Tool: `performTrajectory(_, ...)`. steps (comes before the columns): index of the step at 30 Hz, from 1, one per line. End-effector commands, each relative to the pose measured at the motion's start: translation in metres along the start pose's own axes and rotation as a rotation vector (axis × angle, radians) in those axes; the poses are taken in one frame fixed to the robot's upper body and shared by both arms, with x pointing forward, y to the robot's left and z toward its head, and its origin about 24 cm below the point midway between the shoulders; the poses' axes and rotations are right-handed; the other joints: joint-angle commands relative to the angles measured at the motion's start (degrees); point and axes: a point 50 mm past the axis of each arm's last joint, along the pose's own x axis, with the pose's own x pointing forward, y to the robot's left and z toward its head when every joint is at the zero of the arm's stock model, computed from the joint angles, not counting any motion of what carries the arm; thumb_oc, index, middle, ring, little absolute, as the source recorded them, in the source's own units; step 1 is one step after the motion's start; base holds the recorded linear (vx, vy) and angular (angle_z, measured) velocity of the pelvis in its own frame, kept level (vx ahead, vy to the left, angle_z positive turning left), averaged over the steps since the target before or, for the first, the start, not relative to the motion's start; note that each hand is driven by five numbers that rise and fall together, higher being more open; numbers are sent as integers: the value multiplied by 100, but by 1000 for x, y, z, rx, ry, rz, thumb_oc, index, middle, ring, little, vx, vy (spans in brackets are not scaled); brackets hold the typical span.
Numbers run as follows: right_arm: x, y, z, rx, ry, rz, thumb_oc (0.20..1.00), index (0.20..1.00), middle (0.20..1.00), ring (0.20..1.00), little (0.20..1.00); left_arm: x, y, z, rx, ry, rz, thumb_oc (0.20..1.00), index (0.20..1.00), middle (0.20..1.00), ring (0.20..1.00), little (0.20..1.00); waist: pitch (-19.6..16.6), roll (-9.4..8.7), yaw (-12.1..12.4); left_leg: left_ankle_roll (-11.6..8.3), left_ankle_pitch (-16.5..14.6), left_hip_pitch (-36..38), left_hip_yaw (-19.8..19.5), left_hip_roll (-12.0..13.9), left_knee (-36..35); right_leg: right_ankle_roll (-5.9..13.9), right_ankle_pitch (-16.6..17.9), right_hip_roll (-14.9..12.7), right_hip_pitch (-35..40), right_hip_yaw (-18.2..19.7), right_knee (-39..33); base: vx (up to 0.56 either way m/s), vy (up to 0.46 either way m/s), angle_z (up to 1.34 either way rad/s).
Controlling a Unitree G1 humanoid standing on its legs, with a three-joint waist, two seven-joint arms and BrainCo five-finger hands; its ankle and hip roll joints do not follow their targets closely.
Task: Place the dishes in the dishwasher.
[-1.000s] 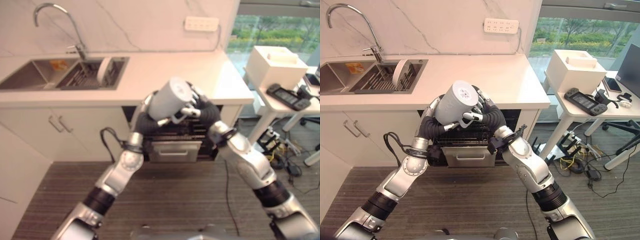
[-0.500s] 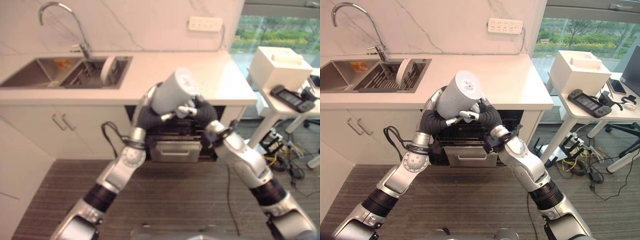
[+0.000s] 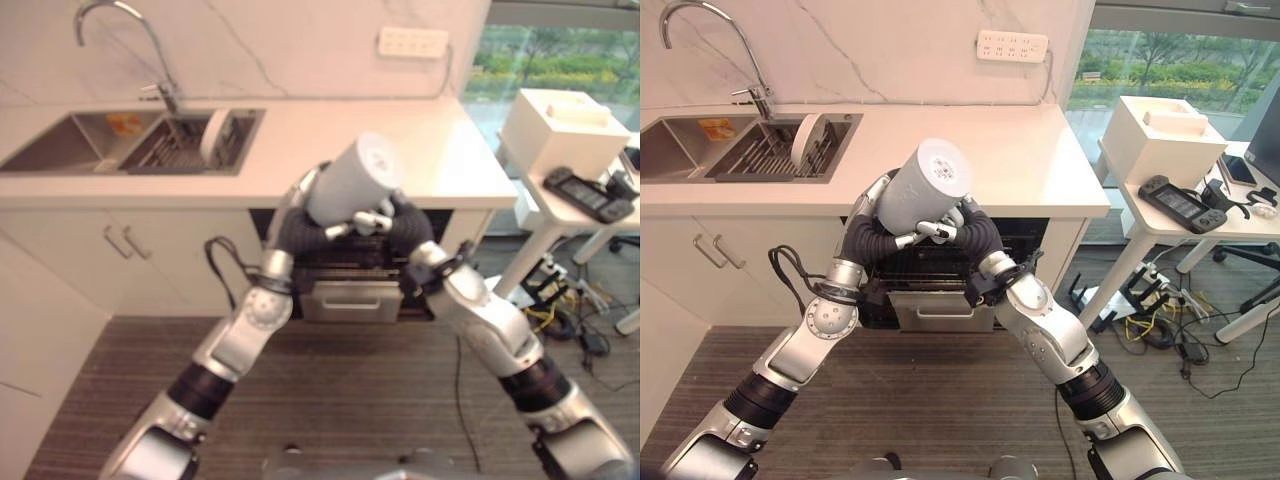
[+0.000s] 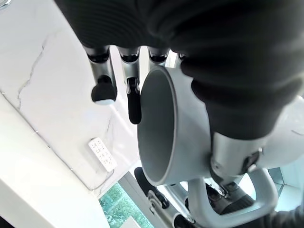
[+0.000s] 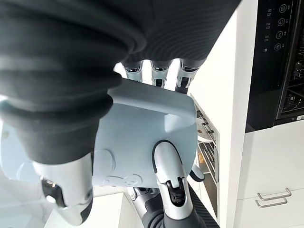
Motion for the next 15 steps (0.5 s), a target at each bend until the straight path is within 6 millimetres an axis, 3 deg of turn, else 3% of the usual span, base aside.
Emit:
performTrajectory(1,12,21,48,3,-228,106,1000,1000,1000,1000,1000,11,0,25,24,-193,0,200,200,200,200,200,3,-121,58,74,-913,143,-332,32,602,432,596,-87,254,147,-684,0,0,0)
performTrajectory(8,14,17,49,-8,-230,93,1000,1000,1000,1000,1000,7,-12,9,84,-158,7,200,200,200,200,200,-28,-147,-8,77,-930,174,-287,56,602,425,597,-64,251,188,-684,0,0,0)
performTrajectory(15,12,14,48,-11,-223,92,1000,1000,1000,1000,1000,4,-8,3,95,-145,16,200,200,200,200,200,-49,-137,3,76,-931,188,-291,44,602,418,597,-54,259,199,-684,0,0,0)
